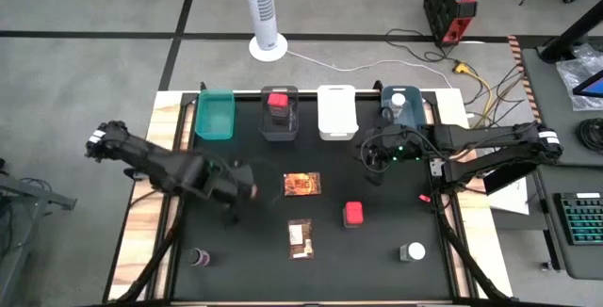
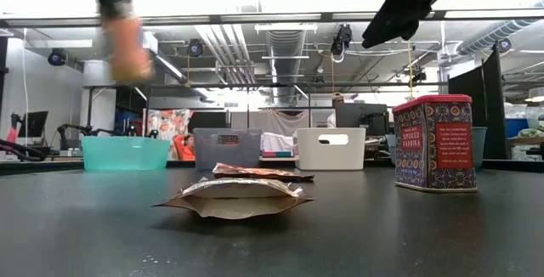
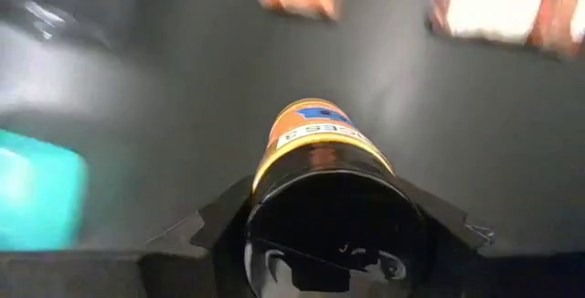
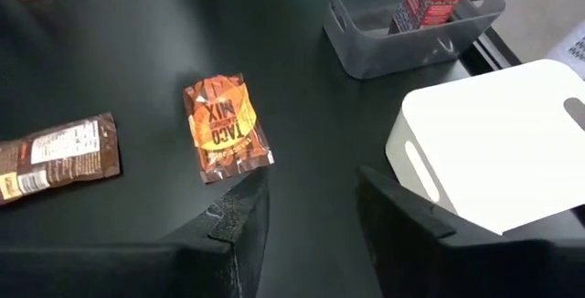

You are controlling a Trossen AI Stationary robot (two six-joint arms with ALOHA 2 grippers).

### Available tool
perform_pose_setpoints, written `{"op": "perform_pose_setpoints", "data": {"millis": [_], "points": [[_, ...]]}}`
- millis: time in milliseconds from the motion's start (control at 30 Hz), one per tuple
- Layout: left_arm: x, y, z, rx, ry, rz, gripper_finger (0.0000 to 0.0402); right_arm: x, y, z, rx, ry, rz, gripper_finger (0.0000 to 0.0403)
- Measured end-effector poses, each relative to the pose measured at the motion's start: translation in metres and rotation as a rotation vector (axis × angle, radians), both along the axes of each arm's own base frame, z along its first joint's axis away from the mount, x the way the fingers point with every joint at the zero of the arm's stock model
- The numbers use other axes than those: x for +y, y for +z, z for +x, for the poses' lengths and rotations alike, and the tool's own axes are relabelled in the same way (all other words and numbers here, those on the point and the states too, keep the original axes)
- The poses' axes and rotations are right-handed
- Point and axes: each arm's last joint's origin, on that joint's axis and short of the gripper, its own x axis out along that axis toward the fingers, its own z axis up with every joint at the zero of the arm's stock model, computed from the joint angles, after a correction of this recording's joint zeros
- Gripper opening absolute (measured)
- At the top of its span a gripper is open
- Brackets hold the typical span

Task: Sort spices by type
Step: Put the top black seasoning bottle into the green bin

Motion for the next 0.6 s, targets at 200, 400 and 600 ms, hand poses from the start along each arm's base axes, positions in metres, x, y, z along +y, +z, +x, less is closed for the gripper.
{"op": "perform_pose_setpoints", "data": {"millis": [200,400,600], "points": [[0.064,0.036,0.013,-0.061,0.073,0.124,0.0193,0.0,-0.017,-0.001,0.024,0.008,-0.008,0.0138],[0.149,0.04,-0.002,0.051,0.239,0.2,0.0193,0.0,-0.035,-0.005,0.071,-0.032,0.037,0.012],[0.228,0.037,-0.034,0.089,0.409,0.173,0.0193,0.0,-0.041,-0.004,0.04,-0.028,0.034,0.0099]]}}
